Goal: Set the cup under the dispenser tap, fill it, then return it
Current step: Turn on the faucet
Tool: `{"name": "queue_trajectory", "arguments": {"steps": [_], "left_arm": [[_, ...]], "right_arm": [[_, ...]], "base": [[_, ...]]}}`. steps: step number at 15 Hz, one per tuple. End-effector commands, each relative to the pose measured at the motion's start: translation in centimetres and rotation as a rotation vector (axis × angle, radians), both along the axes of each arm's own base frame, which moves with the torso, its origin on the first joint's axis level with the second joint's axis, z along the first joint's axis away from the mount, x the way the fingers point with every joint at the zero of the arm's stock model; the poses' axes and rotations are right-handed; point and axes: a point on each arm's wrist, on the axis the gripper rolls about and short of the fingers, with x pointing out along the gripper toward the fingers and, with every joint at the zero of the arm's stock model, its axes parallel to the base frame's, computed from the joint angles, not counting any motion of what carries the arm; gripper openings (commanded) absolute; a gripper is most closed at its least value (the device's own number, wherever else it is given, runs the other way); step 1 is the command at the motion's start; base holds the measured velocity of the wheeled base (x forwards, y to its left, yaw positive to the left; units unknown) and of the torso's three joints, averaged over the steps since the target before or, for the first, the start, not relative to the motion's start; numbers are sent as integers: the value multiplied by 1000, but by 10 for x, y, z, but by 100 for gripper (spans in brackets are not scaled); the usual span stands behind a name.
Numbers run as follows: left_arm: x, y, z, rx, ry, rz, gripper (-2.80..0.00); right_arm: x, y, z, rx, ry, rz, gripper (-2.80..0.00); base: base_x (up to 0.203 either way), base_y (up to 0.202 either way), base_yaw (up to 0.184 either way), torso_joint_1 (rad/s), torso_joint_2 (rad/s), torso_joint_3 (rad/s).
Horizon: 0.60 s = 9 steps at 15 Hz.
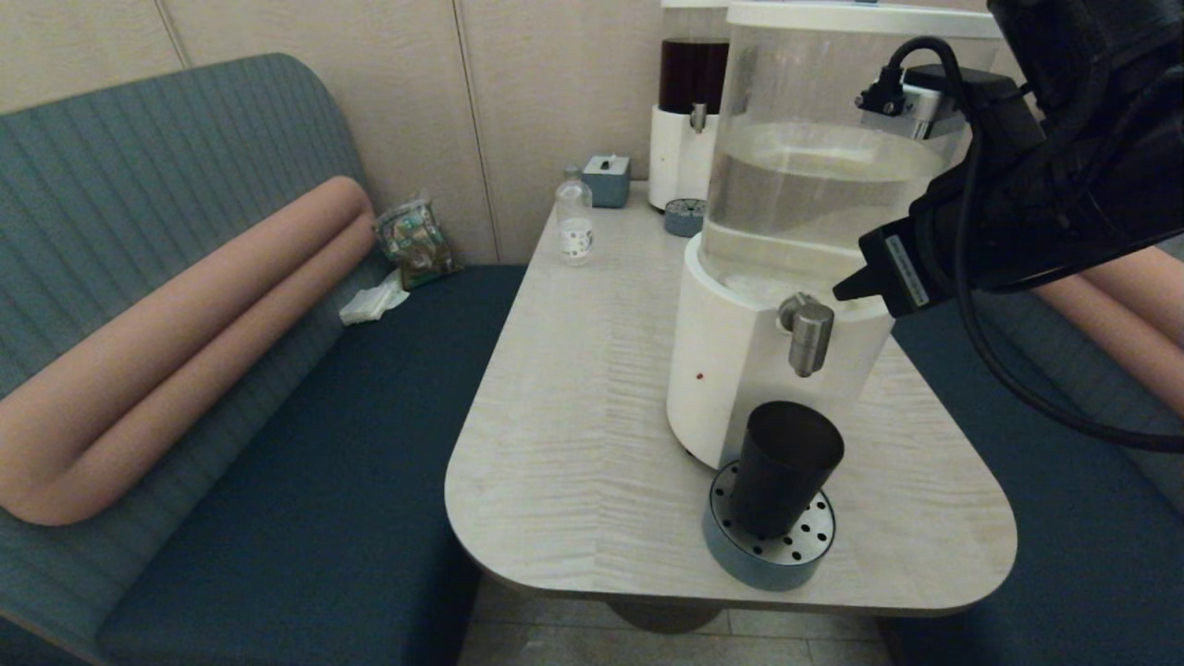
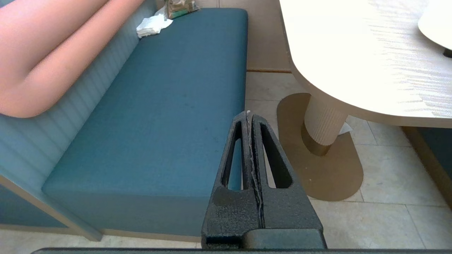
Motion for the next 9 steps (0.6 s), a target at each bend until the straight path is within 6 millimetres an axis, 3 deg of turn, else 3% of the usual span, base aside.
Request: {"name": "queue_trajectory", "arguments": {"steps": [1, 9], "left_arm": [[0, 0, 0, -1, 1, 0, -280], [0, 0, 0, -1, 1, 0, -280]], "right_arm": [[2, 2, -3, -6, 11, 2, -280], [9, 19, -10, 0, 5, 45, -280]], "base": [[0, 0, 0, 0, 0, 0], [0, 0, 0, 0, 0, 0]]}}
